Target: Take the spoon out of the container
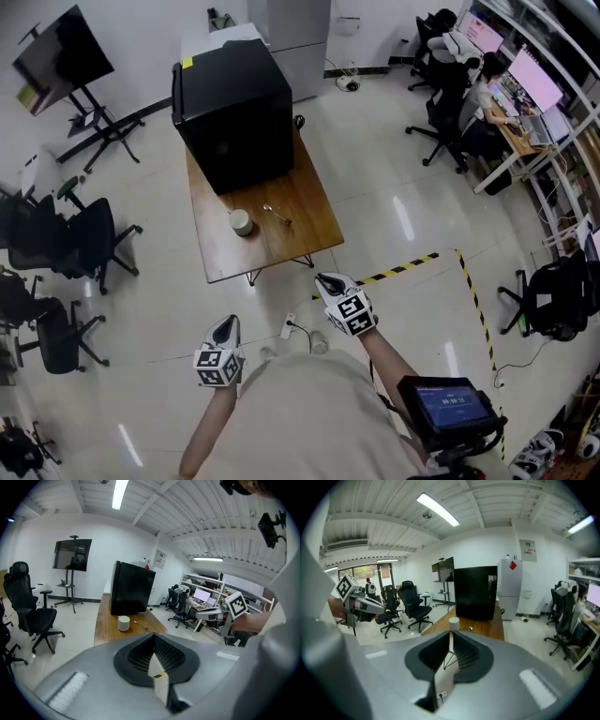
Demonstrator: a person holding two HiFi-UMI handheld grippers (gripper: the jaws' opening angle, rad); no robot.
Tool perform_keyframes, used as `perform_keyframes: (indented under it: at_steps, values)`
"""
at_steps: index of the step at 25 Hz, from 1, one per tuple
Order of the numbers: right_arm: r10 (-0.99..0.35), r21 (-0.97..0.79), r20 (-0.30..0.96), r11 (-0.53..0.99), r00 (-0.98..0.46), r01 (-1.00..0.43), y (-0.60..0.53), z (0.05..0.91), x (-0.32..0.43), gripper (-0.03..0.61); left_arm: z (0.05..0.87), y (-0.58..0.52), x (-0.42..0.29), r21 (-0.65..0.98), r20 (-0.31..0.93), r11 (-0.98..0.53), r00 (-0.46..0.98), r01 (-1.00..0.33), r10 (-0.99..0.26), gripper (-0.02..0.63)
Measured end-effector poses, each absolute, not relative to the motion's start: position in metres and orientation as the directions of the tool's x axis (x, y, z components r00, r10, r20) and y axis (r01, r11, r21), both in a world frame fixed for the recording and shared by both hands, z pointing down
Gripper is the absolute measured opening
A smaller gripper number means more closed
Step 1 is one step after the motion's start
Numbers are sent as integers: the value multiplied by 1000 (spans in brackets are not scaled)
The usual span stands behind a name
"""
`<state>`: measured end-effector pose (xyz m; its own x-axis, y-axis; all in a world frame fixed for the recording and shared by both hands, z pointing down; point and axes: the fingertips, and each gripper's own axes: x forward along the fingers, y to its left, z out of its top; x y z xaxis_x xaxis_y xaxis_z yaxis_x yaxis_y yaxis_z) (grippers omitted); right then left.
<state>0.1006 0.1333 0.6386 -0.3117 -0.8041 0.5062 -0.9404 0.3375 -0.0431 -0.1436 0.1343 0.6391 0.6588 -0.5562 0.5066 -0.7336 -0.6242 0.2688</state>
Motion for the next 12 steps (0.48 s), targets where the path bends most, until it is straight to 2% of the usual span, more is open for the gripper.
perform_keyframes:
  at_steps: [12]
  values:
    - [-796,-56,517,334,-314,-941,138,655,101,11,649,150,-124,248,534,-678,681,-692,-500,3]
